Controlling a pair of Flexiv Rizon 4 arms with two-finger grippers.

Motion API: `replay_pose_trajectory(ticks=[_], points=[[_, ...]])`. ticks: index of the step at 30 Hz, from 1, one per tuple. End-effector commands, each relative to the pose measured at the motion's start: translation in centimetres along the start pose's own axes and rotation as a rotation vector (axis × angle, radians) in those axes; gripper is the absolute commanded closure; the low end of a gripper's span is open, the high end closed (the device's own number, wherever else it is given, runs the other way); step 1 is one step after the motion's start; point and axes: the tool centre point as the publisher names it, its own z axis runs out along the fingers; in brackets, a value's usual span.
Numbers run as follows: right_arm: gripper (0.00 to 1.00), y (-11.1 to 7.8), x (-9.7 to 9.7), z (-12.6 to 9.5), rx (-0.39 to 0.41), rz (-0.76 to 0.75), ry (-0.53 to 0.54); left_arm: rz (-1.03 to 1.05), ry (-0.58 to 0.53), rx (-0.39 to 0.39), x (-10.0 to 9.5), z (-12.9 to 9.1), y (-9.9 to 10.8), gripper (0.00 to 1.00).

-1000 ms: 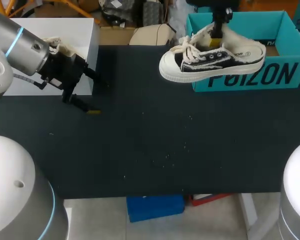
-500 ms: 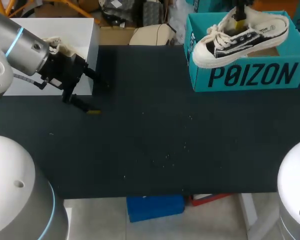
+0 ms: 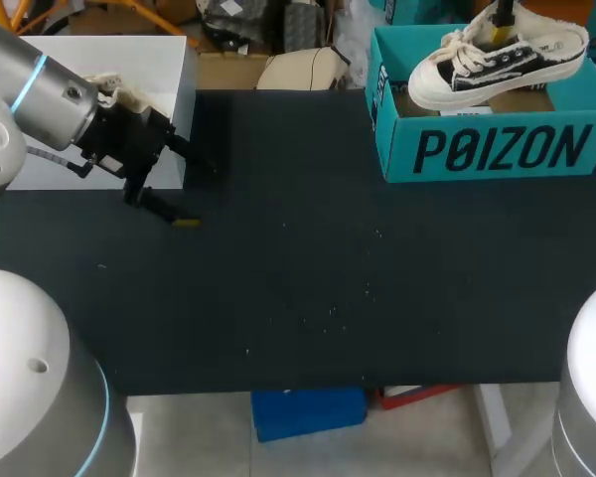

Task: Take the shoe out of the shoebox, open the shoe tongue, remove and reinsert the insole, then place the shoe into the shoebox

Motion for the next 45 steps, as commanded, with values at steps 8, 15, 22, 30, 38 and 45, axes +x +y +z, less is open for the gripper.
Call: replay_pose_trajectory(ticks=[8, 15, 22, 30, 38, 45], points=[[1.0, -1.5, -5.4, 2.3, -0.031, 0.026, 0.107, -0.001, 0.001, -0.004, 0.0, 0.0, 0.0, 0.0], [1.0, -2.1, -7.5, 5.0, -0.059, 0.068, 0.142, -0.001, 0.001, -0.004, 0.0, 0.0, 0.0, 0.0], [1.0, -2.9, -8.9, 7.3, -0.082, 0.091, 0.174, -0.001, 0.001, -0.004, 0.0, 0.0, 0.0, 0.0], [1.0, -3.7, -10.0, 9.7, -0.116, 0.119, 0.197, -0.001, 0.001, -0.004, 0.0, 0.0, 0.0, 0.0], [1.0, -3.6, -10.2, 11.9, -0.145, 0.132, 0.218, -0.001, 0.001, -0.004, 0.0, 0.0, 0.0, 0.0], [1.0, -3.6, -10.5, 13.4, -0.159, 0.14, 0.223, -0.001, 0.001, -0.004, 0.0, 0.0, 0.0, 0.0]])
